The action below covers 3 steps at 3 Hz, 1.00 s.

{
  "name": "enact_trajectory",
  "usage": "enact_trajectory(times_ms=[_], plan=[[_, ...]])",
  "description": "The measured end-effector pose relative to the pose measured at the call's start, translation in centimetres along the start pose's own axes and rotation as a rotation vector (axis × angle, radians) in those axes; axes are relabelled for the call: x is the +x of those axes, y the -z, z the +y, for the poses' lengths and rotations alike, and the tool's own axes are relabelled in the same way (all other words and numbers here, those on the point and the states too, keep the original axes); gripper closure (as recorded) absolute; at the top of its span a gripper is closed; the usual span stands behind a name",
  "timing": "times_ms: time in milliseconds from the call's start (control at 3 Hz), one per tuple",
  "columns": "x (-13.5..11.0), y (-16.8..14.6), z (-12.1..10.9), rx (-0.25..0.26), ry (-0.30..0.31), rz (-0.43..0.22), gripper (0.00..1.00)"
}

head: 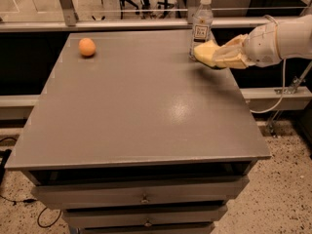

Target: Move sponge near blue plastic bottle

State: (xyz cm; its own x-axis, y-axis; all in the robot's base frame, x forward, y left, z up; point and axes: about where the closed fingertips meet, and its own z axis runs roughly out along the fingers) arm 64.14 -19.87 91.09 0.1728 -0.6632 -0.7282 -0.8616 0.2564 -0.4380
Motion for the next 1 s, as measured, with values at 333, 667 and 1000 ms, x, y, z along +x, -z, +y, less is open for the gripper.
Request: enact_trajectory(times_ms=[333,667,1000], plan=[[1.7,-0.3,-0.7,0.007,-0.019,0.008,0.75],[3.3,-0.6,-1.4,0.011,-0.038,0.013,0.44],[3.9,-1.1,-1.6,0.005,-0.046,0.013,0.2]])
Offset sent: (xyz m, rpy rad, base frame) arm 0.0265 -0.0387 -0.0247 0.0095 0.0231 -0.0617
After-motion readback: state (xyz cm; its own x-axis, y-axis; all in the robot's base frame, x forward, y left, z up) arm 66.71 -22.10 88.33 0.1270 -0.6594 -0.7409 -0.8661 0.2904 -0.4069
